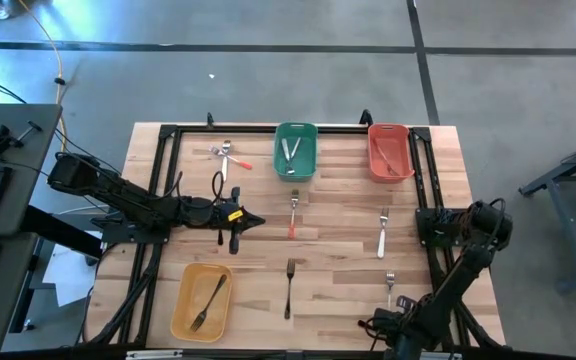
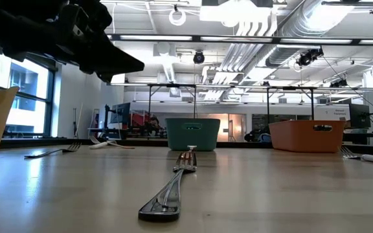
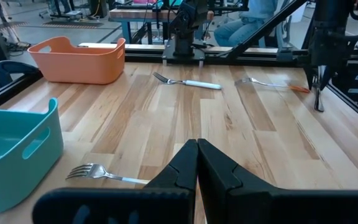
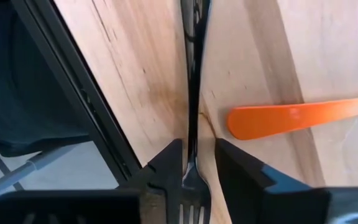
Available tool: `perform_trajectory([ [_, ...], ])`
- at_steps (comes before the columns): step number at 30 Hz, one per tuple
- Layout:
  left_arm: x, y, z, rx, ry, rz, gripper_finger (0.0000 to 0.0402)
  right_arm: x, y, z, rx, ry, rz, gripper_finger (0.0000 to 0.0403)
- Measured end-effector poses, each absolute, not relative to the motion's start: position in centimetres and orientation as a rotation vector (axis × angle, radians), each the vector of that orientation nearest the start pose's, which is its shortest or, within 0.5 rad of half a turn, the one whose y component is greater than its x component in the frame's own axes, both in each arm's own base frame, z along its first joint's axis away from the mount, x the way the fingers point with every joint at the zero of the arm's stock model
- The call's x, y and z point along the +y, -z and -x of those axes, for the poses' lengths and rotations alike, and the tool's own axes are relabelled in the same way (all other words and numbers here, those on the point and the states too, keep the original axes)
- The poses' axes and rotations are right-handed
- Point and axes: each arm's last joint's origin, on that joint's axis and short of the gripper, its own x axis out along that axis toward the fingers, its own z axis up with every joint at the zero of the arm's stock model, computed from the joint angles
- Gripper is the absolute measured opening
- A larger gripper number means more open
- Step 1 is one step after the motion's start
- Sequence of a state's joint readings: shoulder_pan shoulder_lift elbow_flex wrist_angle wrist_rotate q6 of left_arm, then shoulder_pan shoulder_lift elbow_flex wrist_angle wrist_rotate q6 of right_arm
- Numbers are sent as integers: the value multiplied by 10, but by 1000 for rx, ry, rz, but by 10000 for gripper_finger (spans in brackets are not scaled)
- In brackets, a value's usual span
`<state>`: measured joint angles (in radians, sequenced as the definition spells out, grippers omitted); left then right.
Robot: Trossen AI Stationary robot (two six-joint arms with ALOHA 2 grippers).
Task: Sort silverware by color (type)
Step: Put the black fork into the yellow bin
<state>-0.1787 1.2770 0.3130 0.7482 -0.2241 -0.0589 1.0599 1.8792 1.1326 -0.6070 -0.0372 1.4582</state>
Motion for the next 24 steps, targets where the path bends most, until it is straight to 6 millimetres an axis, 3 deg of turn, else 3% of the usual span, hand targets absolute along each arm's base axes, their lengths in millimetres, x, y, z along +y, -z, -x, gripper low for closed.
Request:
perform_trajectory([
  [5,-34,-169,-224,208,-51,16,0,299,-129,-166,1552,147,-446,64],
  [11,-33,-169,-224,200,-83,51,0,297,-135,-167,1555,91,-420,8],
  [24,-32,-169,-224,197,-114,64,0,292,-154,-170,1500,-37,-377,1],
])
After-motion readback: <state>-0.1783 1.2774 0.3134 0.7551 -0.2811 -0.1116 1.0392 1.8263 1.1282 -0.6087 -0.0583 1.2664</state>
